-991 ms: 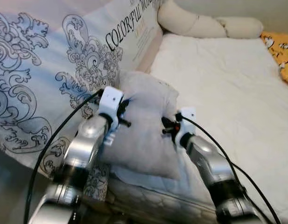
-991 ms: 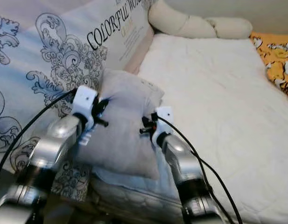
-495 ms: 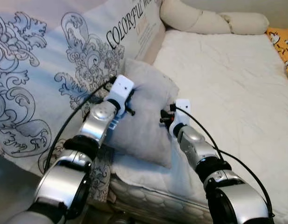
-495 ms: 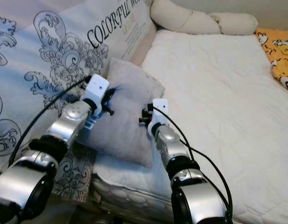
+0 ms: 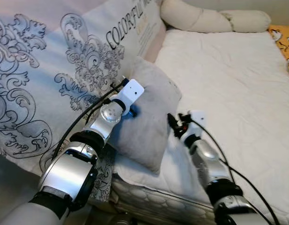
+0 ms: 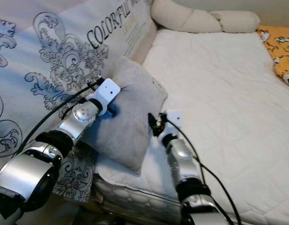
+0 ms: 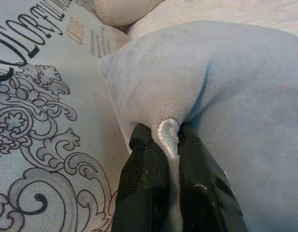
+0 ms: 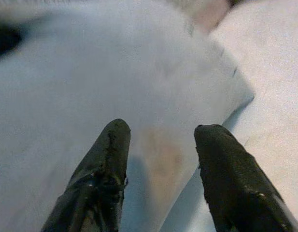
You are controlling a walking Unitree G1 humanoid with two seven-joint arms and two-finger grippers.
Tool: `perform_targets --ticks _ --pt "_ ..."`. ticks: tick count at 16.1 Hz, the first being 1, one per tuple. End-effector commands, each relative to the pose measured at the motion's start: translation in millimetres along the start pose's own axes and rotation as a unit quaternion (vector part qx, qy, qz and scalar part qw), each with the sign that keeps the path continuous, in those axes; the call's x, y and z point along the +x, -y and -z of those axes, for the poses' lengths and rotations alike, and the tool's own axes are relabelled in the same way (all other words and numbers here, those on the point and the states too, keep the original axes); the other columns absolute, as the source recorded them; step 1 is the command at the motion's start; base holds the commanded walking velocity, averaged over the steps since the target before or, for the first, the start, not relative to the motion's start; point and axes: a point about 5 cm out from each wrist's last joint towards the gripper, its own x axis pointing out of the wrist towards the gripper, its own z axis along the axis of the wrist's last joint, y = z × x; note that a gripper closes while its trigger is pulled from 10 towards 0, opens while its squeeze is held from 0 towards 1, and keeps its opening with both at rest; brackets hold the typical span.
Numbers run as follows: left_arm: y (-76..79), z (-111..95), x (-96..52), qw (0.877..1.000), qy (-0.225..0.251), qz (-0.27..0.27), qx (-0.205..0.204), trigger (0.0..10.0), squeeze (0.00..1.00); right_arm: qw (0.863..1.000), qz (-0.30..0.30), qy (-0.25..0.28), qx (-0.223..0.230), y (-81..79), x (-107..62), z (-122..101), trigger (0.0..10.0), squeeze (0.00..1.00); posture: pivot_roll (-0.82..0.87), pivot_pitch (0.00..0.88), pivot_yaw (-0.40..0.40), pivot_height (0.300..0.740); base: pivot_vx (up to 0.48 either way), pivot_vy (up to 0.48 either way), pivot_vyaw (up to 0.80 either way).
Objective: Clean up the room
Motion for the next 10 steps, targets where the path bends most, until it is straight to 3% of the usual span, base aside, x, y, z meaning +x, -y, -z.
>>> perform_targets --ticks 1,3,8,9,10 --pt "-11.1 -11 2.5 1.000 0.018 -0.022 0.010 10.0 0.00 1.000 -0.011 0.013 0.003 -0.4 -3.7 -4 10.0 1.00 0.00 0.000 0.124 0.740 0.000 0.000 0.00" --pt "-12.4 -9 2.5 0.999 0.012 -0.035 -0.001 10.0 0.00 0.999 -0.021 0.027 -0.002 4.2 -15.8 -8 10.0 1.00 -0.01 0.000 0.128 0.740 0.000 0.000 0.00" --pt "-10.9 0 -0.3 0.999 0.003 -0.039 -0.002 10.0 0.00 0.997 -0.066 0.045 -0.010 0.2 -28.1 -26 10.0 1.00 -0.01 0.000 0.132 0.740 0.000 0.000 0.00" --pt "-9.5 1 -0.6 0.999 0.005 -0.032 0.002 10.0 1.00 0.996 -0.079 0.045 -0.012 -2.3 -29.3 -27 10.0 1.00 -0.01 0.000 0.132 0.740 0.000 0.000 0.00" --pt "-8.4 1 -1.0 1.000 0.008 -0.025 0.002 10.0 1.00 0.994 -0.096 0.043 -0.017 -5.5 -31.6 -30 10.0 1.00 -0.01 0.000 0.134 0.740 0.000 0.000 0.00"
